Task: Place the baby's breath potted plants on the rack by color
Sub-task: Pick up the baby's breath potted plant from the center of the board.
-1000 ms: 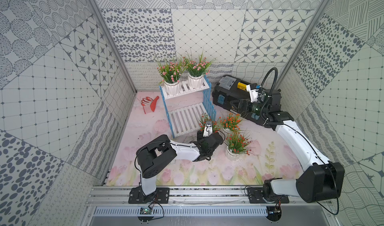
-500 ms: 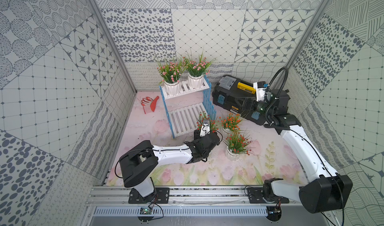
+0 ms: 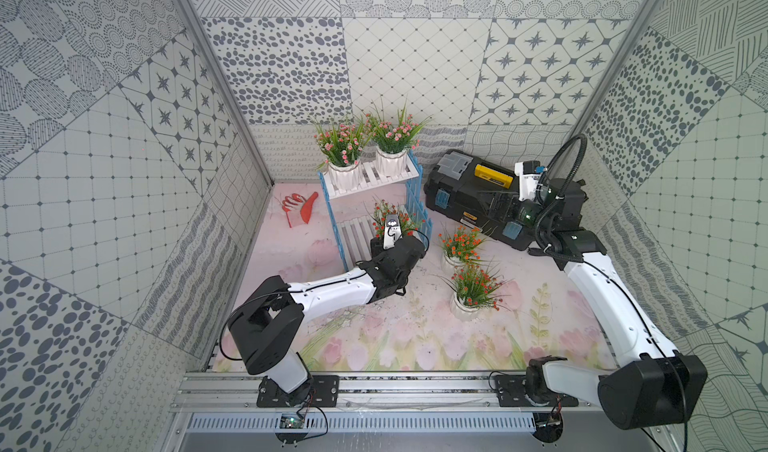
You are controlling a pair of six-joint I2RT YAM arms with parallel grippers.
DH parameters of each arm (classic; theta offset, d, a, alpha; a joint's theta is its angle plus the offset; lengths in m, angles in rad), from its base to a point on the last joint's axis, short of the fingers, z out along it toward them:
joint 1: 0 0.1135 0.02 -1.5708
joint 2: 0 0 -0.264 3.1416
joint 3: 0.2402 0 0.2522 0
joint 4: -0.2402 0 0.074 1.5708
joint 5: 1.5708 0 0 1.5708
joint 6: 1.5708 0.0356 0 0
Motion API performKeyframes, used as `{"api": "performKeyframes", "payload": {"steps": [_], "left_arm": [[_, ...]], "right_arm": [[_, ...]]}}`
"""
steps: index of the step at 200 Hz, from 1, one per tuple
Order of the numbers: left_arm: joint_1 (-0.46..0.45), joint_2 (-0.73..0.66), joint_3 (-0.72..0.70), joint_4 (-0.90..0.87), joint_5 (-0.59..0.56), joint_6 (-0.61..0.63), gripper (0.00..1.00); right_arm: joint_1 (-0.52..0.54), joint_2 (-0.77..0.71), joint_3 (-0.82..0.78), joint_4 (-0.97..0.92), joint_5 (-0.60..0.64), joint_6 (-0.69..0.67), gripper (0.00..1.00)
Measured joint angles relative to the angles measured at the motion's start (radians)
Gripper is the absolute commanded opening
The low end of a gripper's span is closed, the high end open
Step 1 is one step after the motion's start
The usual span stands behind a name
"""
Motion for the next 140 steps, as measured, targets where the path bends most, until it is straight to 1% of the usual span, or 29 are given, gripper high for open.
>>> {"api": "performKeyframes", "payload": {"steps": [66, 98, 140], "left_arm": [[0.150, 0.222, 0.182, 0.061, 0.055, 0.052, 0.72], [0.195, 0.312, 0.263, 0.097, 0.095, 0.075, 0.72], [0.233, 0.397, 0.341, 0.120, 0.150, 0.095, 0.72]], "right_arm": [[-0.024, -0.004, -0.027, 0.013, 0.001, 0.001, 0.98], [-0.031, -0.004, -0.037, 0.019, 0.001, 0.001, 0.98], [-0.038, -0.004, -0.050, 0.029, -0.001, 0.000, 0.98]]}}
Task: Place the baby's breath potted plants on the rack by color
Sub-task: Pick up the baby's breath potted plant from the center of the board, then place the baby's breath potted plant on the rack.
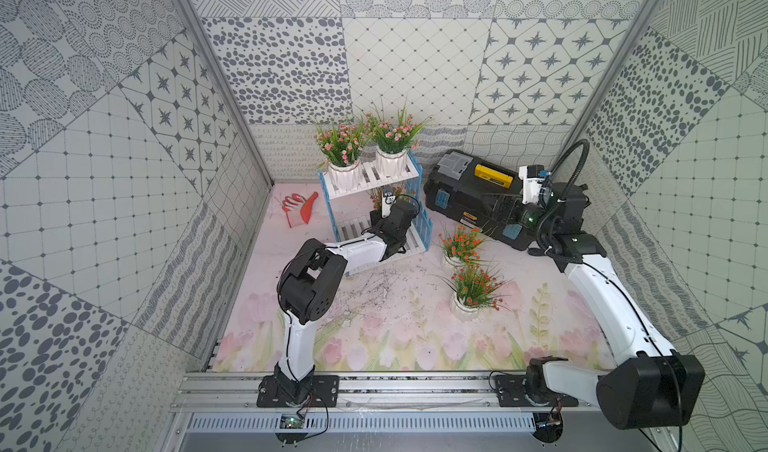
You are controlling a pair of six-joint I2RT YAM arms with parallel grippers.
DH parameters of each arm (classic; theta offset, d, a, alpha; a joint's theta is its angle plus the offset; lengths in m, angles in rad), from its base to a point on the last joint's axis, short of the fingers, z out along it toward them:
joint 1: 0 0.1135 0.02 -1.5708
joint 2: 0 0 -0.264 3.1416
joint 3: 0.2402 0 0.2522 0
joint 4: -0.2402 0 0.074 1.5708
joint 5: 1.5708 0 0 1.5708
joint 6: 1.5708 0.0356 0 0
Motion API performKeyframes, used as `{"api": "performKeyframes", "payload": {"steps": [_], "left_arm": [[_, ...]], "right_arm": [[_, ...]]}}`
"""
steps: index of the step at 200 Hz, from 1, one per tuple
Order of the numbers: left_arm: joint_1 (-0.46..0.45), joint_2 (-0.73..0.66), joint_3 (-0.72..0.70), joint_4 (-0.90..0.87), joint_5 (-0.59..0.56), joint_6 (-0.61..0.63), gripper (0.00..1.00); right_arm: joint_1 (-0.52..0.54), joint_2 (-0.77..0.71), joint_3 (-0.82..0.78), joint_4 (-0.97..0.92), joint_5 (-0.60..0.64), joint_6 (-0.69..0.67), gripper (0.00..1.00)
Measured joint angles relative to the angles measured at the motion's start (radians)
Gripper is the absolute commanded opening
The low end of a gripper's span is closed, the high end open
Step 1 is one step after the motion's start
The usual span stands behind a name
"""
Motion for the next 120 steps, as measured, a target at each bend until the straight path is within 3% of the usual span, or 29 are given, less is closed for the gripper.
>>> {"api": "performKeyframes", "payload": {"steps": [120], "left_arm": [[0.038, 0.117, 0.129, -0.004, 0.108, 0.027, 0.74]], "right_arm": [[-0.003, 0.010, -0.016, 0.042, -0.014, 0.001, 0.98]]}}
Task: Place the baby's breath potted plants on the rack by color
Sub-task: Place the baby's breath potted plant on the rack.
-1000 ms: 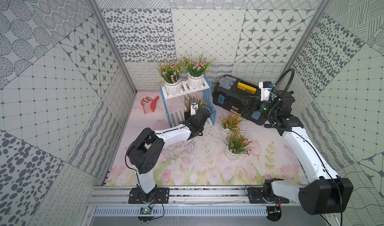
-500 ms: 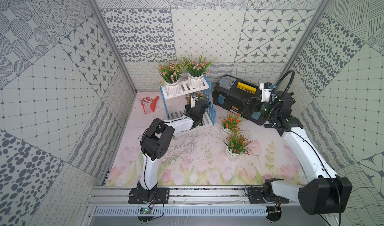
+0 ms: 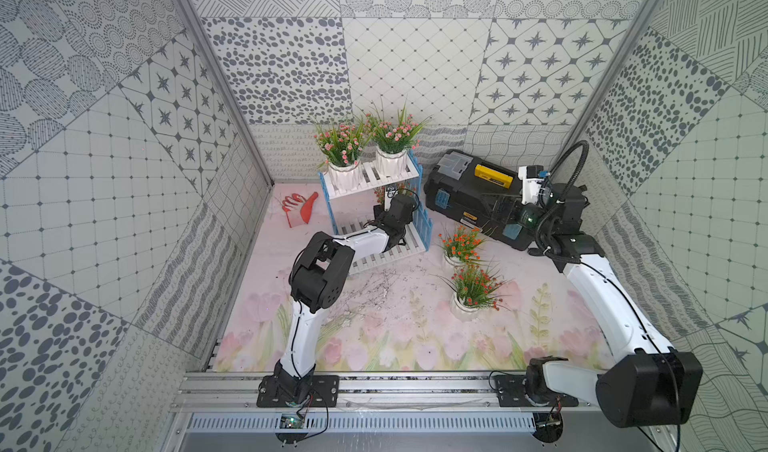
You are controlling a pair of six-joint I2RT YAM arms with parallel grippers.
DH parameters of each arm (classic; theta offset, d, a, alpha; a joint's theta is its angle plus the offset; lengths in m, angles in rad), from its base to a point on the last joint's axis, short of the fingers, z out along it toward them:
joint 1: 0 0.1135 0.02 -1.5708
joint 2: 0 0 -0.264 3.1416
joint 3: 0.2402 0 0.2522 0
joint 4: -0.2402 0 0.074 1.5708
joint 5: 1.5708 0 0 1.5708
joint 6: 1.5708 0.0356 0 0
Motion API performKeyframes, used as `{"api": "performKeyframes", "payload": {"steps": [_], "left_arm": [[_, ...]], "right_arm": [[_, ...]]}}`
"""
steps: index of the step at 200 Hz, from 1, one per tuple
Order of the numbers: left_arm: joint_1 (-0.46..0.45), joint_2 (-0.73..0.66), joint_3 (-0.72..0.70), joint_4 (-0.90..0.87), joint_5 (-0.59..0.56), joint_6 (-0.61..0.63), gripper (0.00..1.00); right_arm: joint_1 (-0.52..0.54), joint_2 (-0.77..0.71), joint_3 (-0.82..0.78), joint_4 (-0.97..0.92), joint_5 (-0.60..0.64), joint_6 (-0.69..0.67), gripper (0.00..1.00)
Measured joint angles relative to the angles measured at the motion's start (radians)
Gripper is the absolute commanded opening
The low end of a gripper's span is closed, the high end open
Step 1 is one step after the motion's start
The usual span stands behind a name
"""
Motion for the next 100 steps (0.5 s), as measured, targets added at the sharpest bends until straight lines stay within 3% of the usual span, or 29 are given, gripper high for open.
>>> {"api": "performKeyframes", "payload": {"steps": [68, 100], "left_arm": [[0.000, 0.043, 0.040, -0.013, 0.019, 0.016, 0.75], [0.000, 0.048, 0.045, -0.013, 0.016, 0.016, 0.86]], "right_arm": [[-0.002, 0.008, -0.005, 0.007, 0.000, 0.000, 0.98], [-0.005, 0.011, -0.009, 0.014, -0.004, 0.000, 0.98]]}}
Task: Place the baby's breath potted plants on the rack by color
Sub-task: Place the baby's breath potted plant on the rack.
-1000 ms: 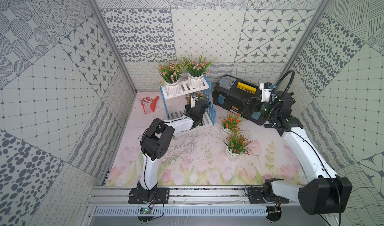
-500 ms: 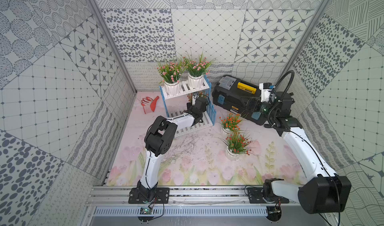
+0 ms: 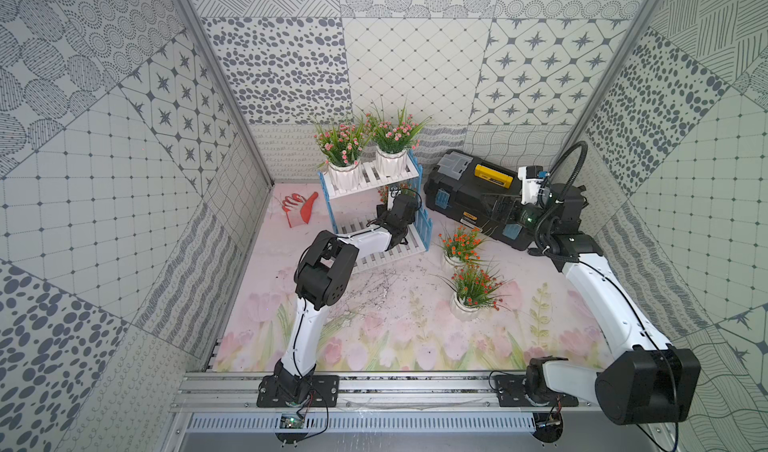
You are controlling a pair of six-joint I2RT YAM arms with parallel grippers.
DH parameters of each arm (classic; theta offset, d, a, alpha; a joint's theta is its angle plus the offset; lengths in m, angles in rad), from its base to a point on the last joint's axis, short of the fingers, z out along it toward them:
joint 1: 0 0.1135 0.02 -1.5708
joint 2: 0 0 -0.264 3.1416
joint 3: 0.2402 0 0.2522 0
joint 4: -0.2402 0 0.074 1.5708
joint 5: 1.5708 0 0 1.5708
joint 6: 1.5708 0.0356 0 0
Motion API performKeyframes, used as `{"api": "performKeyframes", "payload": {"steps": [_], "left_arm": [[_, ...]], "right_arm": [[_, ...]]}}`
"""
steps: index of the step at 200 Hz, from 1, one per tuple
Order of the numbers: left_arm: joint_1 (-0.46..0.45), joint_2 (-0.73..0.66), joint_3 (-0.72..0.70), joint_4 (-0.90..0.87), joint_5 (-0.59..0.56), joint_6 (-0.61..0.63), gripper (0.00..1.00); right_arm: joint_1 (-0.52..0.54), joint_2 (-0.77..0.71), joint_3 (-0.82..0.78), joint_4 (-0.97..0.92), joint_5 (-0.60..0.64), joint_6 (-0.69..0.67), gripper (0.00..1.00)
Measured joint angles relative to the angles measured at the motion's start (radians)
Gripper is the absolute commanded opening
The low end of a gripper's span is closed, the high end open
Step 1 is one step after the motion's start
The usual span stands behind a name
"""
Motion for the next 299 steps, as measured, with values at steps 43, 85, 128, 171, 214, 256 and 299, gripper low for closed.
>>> {"api": "performKeyframes", "payload": {"steps": [43, 85, 128, 171, 214, 256, 299], "left_arm": [[0.000, -0.001, -0.008, -0.008, 0.012, -0.012, 0.97], [-0.005, -0.034, -0.065, 0.004, 0.030, -0.019, 0.98], [-0.014, -0.109, -0.159, 0.026, 0.050, -0.027, 0.98], [-0.029, -0.249, -0.286, 0.027, 0.086, -0.027, 0.99], [-0.049, -0.448, -0.470, 0.025, 0.146, -0.022, 0.98], [-0.058, -0.700, -0.650, -0.013, 0.239, 0.014, 0.98], [-0.097, -0.887, -0.783, -0.060, 0.441, 0.128, 0.97]], "right_arm": [[0.000, 0.013, -0.003, 0.008, -0.005, 0.001, 0.98], [0.000, 0.013, -0.007, 0.015, -0.016, 0.008, 0.98], [0.000, 0.013, -0.007, 0.015, -0.023, 0.014, 0.98], [0.000, 0.010, -0.008, 0.014, -0.023, 0.014, 0.98], [-0.001, -0.004, -0.021, 0.013, -0.034, 0.020, 0.98], [-0.006, -0.005, -0.022, 0.013, -0.054, 0.031, 0.98], [-0.033, -0.005, -0.024, 0.034, -0.094, 0.082, 0.98]]}}
